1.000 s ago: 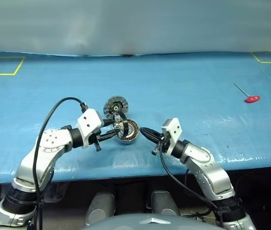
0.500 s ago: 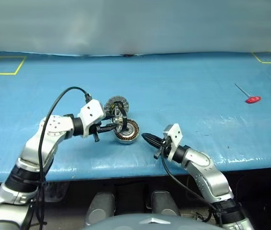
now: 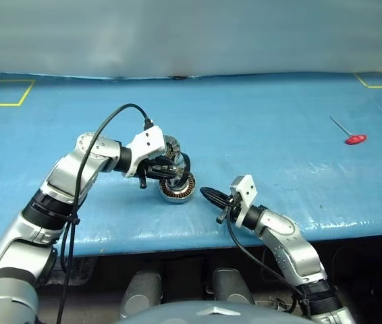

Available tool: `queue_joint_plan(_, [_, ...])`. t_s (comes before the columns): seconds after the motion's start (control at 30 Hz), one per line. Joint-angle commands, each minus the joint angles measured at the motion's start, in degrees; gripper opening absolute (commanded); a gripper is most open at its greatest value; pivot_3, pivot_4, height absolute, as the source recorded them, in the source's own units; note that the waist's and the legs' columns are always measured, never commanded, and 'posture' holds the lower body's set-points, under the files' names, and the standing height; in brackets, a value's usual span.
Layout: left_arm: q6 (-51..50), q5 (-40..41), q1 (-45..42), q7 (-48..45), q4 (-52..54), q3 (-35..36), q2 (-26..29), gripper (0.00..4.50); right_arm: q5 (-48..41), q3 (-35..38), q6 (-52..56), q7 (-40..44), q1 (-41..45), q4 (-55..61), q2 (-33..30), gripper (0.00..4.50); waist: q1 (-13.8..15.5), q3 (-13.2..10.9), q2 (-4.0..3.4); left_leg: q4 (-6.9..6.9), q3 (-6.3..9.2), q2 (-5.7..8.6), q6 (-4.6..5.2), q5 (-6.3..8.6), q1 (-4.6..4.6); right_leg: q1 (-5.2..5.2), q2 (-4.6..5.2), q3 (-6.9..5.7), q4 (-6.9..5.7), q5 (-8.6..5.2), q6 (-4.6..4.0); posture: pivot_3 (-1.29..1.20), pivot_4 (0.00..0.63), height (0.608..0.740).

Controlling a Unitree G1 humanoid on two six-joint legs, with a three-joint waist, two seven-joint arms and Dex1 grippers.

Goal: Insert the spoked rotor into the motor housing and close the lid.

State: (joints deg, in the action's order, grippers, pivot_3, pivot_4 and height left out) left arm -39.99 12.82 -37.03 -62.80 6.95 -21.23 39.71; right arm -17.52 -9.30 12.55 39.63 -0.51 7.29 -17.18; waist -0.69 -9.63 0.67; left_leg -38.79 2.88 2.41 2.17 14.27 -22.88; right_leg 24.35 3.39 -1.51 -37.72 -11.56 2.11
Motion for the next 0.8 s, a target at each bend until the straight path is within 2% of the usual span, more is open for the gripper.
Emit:
queue_joint_plan(0.03, [0.1,-2.1,-2.1,-1.4,0.2,-1.5,1.1,1.29,-0.2,0.5,-1.6,-0.1,0.1,1.0,0.5,0.00,0.0,0.0,0.00,0.00,0.00,0.00,0.00,0.00,0.00,0.00,0.00,0.00,0.00,-0.01,-0.01,0.00,0.150,0.740])
queue_joint_plan(0.5, [0.3,-5.9,-4.6,-3.7,-2.0,-5.4,0.3,1.29,1.1,-0.6,-4.4,4.3,1.0,-1.5,-0.4,0.00,0.0,0.0,0.00,0.01,0.00,0.00,0.00,0.00,-0.01,-0.01,0.00,0.00,0.01,-0.01,-0.01,0.00,0.150,0.740])
queue_joint_plan(0.8, [-0.3,-7.4,-6.4,-6.9,-2.5,-8.1,0.0,1.29,2.9,-1.6,-5.3,3.9,0.8,-2.4,-0.5,0.00,0.1,0.0,0.01,0.00,-0.01,0.01,0.00,0.00,-0.01,-0.02,0.00,0.00,0.01,-0.01,-0.01,0.00,0.150,0.740])
